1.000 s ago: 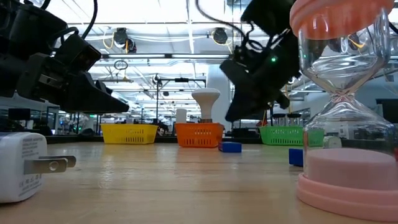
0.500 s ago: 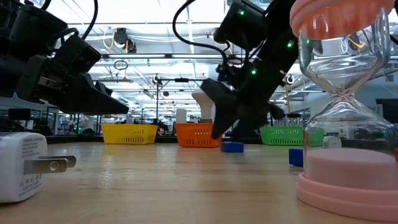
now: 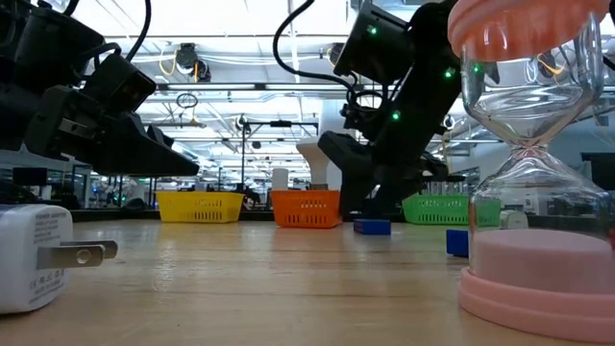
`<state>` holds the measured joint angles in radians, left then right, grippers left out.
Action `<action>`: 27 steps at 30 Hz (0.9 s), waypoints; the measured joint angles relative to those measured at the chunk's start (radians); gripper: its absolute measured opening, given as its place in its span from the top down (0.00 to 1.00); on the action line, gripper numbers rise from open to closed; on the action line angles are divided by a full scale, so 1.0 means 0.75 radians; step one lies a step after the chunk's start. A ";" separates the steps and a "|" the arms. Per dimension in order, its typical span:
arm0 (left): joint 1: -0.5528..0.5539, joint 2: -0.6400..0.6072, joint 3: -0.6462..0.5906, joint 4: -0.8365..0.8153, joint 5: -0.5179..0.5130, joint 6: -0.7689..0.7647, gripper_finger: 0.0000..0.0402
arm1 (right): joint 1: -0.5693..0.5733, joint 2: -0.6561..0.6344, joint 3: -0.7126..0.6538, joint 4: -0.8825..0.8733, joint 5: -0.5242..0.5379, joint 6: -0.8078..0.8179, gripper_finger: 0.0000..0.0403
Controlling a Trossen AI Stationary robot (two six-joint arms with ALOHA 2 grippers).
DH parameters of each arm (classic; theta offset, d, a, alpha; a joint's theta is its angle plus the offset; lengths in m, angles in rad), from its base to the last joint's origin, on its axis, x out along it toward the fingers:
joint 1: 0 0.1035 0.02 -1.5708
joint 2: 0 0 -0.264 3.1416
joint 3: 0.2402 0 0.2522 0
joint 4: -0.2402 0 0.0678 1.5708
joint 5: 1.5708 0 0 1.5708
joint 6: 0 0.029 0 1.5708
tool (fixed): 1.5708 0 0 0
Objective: Pick & Place Office items
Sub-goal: Put the top blue digital clock into the yellow bin
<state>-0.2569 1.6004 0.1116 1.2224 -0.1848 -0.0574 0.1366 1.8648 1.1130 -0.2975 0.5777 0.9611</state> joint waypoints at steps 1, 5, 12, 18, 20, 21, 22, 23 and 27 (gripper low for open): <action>0.000 0.000 0.000 0.000 0.000 0.000 0.90 | 0.000 0.000 0.000 -0.001 0.001 0.000 0.38; 0.000 0.000 0.000 0.000 0.000 0.000 0.90 | 0.000 0.000 0.000 -0.057 0.001 0.068 0.38; 0.000 0.000 0.000 0.000 0.000 0.001 0.90 | 0.000 -0.001 -0.017 -0.091 0.006 0.130 0.38; 0.000 0.000 0.000 0.000 0.000 0.001 0.90 | 0.000 -0.001 -0.018 -0.097 0.012 0.134 0.38; 0.000 0.000 0.000 0.000 0.000 0.001 0.90 | 0.000 -0.001 -0.018 -0.098 0.023 0.132 0.38; 0.000 0.000 0.000 0.000 0.000 0.001 0.90 | 0.000 -0.002 -0.019 -0.098 0.025 0.127 0.38; 0.000 0.000 0.000 0.000 -0.001 0.001 0.90 | 0.000 -0.009 -0.020 -0.103 0.025 0.118 0.38; 0.000 0.000 0.000 0.000 -0.001 0.001 0.90 | 0.000 -0.015 -0.021 -0.104 0.024 0.107 0.38; 0.000 0.000 0.000 0.000 -0.001 0.001 0.90 | 0.000 -0.050 -0.021 -0.105 0.026 0.096 0.38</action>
<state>-0.2569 1.6001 0.1116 1.2224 -0.1852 -0.0570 0.1369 1.8273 1.0973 -0.3762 0.5971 1.0333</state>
